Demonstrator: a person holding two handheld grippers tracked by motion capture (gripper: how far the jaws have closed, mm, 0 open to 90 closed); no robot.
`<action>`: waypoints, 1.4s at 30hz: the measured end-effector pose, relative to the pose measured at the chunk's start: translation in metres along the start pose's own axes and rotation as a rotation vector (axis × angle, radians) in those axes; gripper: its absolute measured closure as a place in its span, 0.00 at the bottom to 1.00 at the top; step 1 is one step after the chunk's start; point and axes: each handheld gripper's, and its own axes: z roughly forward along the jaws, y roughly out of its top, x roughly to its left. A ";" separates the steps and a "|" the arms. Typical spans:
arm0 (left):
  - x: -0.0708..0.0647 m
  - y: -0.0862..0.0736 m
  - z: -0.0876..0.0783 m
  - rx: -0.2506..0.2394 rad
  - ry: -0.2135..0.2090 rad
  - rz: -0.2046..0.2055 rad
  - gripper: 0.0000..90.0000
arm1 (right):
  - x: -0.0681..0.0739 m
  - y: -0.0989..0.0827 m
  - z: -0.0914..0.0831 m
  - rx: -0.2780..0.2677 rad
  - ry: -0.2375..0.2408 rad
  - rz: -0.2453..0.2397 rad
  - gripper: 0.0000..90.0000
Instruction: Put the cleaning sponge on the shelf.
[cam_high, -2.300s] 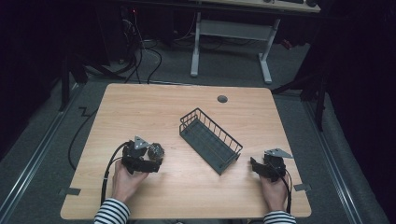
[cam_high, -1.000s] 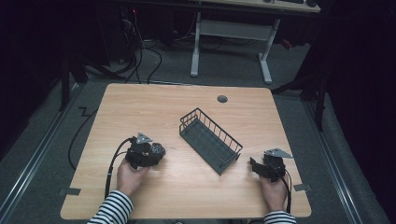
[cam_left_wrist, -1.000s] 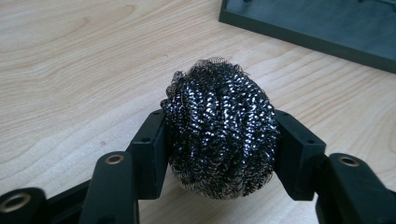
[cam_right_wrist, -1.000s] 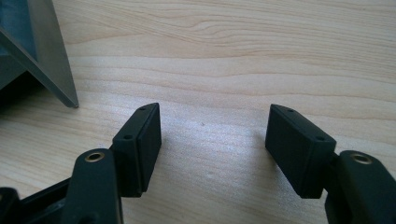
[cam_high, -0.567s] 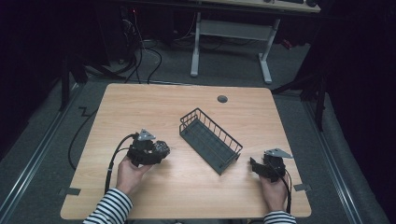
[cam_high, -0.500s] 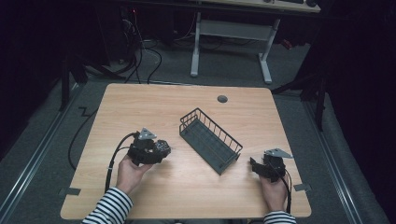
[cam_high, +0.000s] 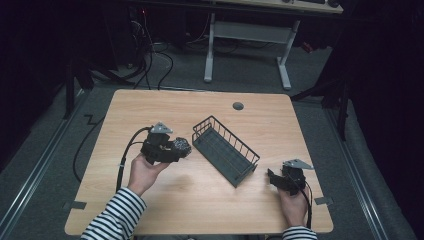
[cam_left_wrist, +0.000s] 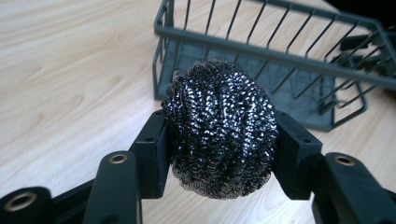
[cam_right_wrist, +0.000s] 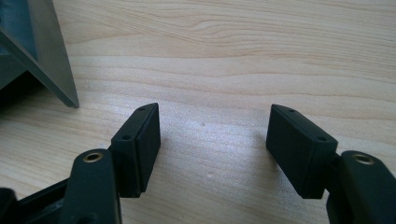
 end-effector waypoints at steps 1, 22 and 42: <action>0.001 0.003 0.001 0.002 0.006 0.001 0.51 | 0.000 0.000 0.000 0.000 0.000 0.000 0.39; -0.017 0.059 0.025 -0.011 -0.056 0.060 0.52 | 0.000 0.000 0.000 -0.001 -0.001 0.003 0.39; -0.034 0.082 0.093 0.059 -0.020 0.056 0.50 | 0.000 0.000 0.000 -0.001 0.000 0.008 0.39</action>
